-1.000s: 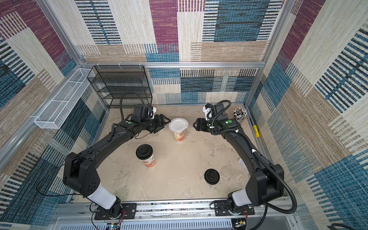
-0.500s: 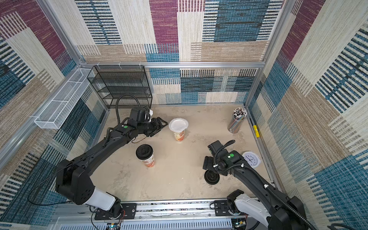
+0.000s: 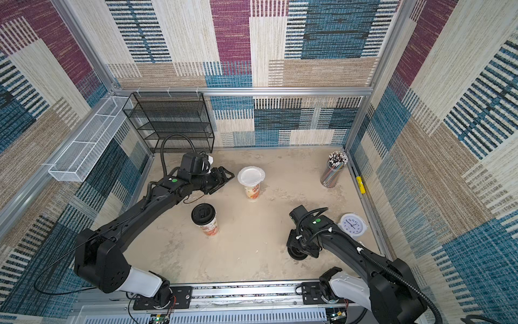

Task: Put the leak-proof paper on the milk tea cups
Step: Pick up the cup lid from the center of the board.

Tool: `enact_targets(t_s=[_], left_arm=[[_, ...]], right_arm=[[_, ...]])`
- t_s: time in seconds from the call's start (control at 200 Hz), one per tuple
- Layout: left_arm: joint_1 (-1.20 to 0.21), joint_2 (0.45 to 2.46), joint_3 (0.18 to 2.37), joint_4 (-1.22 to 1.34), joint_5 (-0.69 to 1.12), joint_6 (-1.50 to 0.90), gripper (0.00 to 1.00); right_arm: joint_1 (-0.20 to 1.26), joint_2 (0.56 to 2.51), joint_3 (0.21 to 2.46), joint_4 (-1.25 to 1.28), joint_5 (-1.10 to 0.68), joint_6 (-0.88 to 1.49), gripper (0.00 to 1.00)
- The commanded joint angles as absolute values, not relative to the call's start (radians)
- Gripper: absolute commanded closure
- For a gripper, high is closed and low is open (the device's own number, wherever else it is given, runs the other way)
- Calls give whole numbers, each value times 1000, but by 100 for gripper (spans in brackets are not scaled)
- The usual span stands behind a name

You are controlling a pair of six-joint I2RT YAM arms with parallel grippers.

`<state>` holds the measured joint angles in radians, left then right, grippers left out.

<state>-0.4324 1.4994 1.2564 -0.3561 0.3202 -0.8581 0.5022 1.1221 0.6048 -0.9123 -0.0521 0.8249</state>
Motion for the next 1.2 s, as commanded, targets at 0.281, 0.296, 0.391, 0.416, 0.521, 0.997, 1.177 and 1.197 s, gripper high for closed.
enact_targets(t_s=[0.281,0.296,0.391,0.416,0.521,0.997,1.177,1.197], left_arm=[[-432,1497,1256,-347,309,-836,28],[-432,1497,1256,-347,310,-837,28],[-431,1497,1258,-348,308,-837,28],[-432,1496,1258,-348,308,-837,28],[-432,1494,1260,-349,305,-836,28],[-431,1491,1253,-344,304,-838,28],[-431,1489,1252,-346,301,-838,28],[-433,1489,1252,-345,302,-837,28]], right_arm=[[502,1176,598,-861,-55,815,27],[502,1177,597,-861,-54,815,27],[502,1188,598,-858,-51,812,25],[502,1192,601,-857,-52,811,25],[503,1201,611,-855,-47,801,24],[540,1244,687,-905,19,769,18],[564,1270,686,-887,0,766,17],[566,1273,687,-885,-1,766,17]])
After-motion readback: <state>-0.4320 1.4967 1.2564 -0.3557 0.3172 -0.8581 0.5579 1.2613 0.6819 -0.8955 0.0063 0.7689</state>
